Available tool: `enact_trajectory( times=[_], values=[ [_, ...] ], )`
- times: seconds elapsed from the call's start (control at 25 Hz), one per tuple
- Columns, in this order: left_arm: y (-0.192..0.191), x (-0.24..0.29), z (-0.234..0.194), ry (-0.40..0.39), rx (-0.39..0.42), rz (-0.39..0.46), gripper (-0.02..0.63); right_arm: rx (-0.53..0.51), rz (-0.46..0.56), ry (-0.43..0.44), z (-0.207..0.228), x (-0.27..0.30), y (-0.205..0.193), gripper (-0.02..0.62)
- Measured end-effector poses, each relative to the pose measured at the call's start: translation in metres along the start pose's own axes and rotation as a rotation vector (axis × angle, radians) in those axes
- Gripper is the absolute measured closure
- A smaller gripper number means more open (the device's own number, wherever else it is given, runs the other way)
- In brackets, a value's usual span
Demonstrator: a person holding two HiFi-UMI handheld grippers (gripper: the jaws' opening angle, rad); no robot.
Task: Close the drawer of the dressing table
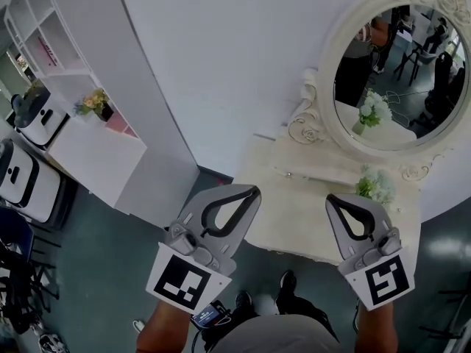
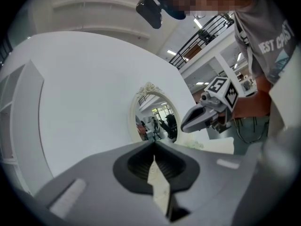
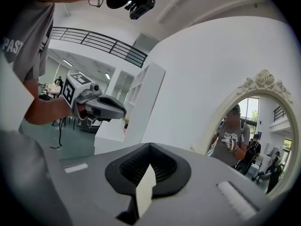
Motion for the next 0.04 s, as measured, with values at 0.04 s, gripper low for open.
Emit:
enact_trajectory(
  times=[0.04],
  values=[
    [0.0042, -0.0074, 0.0023, 0.002, -0.001, 0.000, 0.601, -0.005, 0.001, 0.004, -0.0055, -0.0038, 0.0051, 0.595]
  ],
)
Point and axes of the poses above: the fingertips, and each gripper's own axes: x forward along the fingers, z to its right, y out of its top, the point moved 7 cm from there along -x, backward along the fingers, and after that the axes turned 9 degrees about z, right-handed, at the moved point
